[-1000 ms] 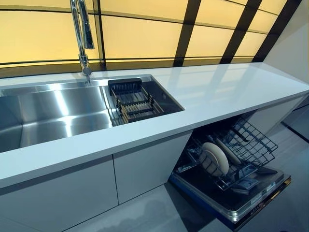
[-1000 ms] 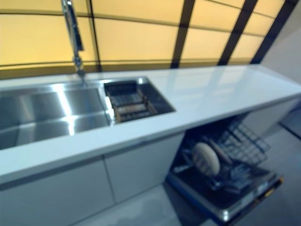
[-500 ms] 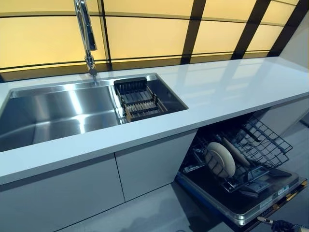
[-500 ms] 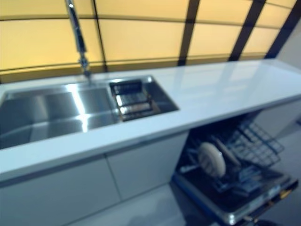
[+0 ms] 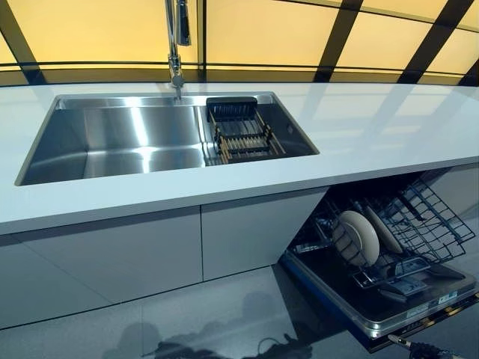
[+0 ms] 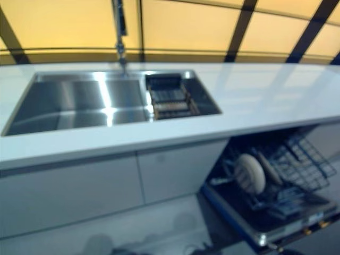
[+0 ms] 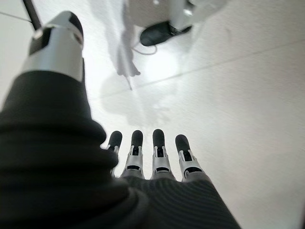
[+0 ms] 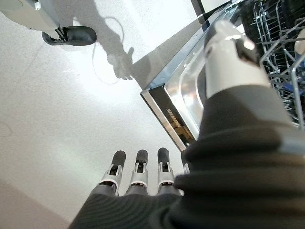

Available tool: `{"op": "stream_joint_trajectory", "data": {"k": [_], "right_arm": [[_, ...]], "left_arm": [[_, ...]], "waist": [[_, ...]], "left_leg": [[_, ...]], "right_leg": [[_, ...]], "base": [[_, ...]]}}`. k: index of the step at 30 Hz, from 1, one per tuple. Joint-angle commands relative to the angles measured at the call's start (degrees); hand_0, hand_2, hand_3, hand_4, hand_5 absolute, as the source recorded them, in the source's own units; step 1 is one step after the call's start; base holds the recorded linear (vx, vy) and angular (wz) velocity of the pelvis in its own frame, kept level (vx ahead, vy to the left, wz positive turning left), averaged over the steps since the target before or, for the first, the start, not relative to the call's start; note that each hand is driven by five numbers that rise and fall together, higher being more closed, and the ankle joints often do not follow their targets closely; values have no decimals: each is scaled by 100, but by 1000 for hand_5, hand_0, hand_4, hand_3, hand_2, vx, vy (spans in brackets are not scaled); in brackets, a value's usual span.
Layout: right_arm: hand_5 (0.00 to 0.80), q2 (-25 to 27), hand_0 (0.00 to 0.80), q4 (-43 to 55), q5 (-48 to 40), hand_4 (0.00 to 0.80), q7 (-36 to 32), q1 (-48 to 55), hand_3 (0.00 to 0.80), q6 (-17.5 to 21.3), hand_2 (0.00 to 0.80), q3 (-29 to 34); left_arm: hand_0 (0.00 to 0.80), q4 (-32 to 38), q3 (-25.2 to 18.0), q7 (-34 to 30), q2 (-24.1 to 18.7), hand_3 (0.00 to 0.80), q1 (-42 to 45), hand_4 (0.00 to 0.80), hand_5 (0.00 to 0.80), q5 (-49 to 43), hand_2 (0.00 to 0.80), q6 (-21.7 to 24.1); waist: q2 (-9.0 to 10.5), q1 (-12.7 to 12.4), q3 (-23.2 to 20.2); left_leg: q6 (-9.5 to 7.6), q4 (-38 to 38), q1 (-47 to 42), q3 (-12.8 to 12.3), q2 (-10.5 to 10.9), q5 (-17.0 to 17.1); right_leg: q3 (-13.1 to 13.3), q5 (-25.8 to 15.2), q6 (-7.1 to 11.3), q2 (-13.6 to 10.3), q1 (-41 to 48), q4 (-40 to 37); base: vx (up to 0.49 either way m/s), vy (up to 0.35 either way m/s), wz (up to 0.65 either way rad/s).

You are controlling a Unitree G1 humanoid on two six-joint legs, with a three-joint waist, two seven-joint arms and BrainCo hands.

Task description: Take plates into dishwasher

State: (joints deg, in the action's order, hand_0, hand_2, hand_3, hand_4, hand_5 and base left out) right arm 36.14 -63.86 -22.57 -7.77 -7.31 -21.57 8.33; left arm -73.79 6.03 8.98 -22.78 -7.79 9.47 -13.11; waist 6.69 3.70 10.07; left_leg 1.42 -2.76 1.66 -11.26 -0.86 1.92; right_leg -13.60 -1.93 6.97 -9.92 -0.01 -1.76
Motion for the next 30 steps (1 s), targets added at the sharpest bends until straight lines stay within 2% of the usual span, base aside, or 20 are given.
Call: {"op": "stream_joint_trajectory", "data": {"k": [1, 3, 5, 7, 8, 11, 14, 15, 18, 23, 30], "right_arm": [[0, 442, 0, 71, 104, 0, 10, -190, 0, 74, 0, -39], [0, 342, 0, 90, 123, 0, 62, -149, 0, 118, 0, -60], [0, 267, 0, -99, 113, 0, 144, -164, 0, 229, 0, -65], [0, 190, 0, -319, 59, 0, 73, -150, 0, 383, 0, -30], [0, 112, 0, -367, 11, 0, 75, -162, 0, 421, 0, -37], [0, -4, 0, -243, -375, 0, 116, -156, 0, 424, 0, -86], [0, -165, 0, -158, -837, 0, 126, -167, 0, 444, 0, -114], [0, -204, 0, -123, -863, 0, 136, -132, 0, 447, 0, -93], [0, -237, 0, -28, -923, 0, 142, -46, 0, 296, 0, -73], [0, -377, 0, -142, -1185, 0, 168, -5, 0, 359, 0, -59], [0, -596, 0, -252, -1751, 0, 263, -115, 0, 539, 0, -6]], "left_arm": [[0, -226, 109, -51, 9, 0, -5, 0, 0, -323, 0, 25], [0, -248, 64, -23, -46, 0, 10, 0, 0, -233, 0, 18], [0, -300, 0, -48, -89, 0, -26, 0, 0, -69, 0, 1], [0, -351, 0, -45, -77, 0, -44, 0, 0, -19, 0, 20], [0, -359, 2, -26, -99, 0, -61, 0, 0, 22, 0, 10], [0, -405, -71, 65, -149, 0, -122, 0, 0, 252, 0, 16], [0, -355, -144, 79, -150, 0, -196, 0, 0, 284, 0, 86], [0, -355, -152, 66, -122, 0, -196, 0, 0, 250, 0, 125], [0, -278, -108, 105, -77, 0, -154, 0, 0, 286, 0, 122], [0, -203, -58, 23, -54, 0, -30, 0, 0, 240, 0, 259], [0, -85, -9, -79, -80, 0, -32, 0, 0, 288, 0, 348]], "waist": [[-275, -58, 131], [-295, -141, 152], [-288, -236, 137], [-255, -291, 105], [-238, -325, 101], [-161, -397, 87], [-108, -389, 129], [-115, -378, 139], [-151, -355, 151], [-268, -345, 224], [-541, -296, 469]], "left_leg": [[-148, 36, -437, 315, 13, -315], [-213, 148, -291, 295, -76, -254], [-211, 261, -153, 294, -159, -232], [-180, 298, -119, 402, -225, -266], [-153, 330, -103, 447, -331, -278], [-34, 364, -1, 451, -545, -204], [112, 362, 58, 375, -783, -92], [136, 330, 36, 385, -803, -71], [175, 209, -23, 400, -825, -3], [204, 102, -41, 428, -754, 61], [194, 65, 114, 488, -630, 116]], "right_leg": [[565, -317, 28, 472, -607, 614], [626, -284, 67, 219, -624, 1072], [701, -396, 82, -88, -482, 1008], [834, -672, 140, -409, -394, 841], [901, -691, 189, -532, -332, 726], [735, -470, 290, -479, -168, 417], [693, -313, 360, -326, -156, 363], [678, -289, 372, -303, -145, 347], [638, -222, 360, -263, -82, 292], [614, -148, 317, -279, -91, 317], [666, -7, 259, -350, -340, 551]], "base": [[-117, -67, -17], [-197, -126, -11], [-158, -200, -26], [-42, -275, -26], [-42, -312, 4], [-55, -261, 1], [-56, -231, -6], [-6, -209, -15], [4, -101, 2], [-23, -50, 4], [-105, -33, 6]]}}
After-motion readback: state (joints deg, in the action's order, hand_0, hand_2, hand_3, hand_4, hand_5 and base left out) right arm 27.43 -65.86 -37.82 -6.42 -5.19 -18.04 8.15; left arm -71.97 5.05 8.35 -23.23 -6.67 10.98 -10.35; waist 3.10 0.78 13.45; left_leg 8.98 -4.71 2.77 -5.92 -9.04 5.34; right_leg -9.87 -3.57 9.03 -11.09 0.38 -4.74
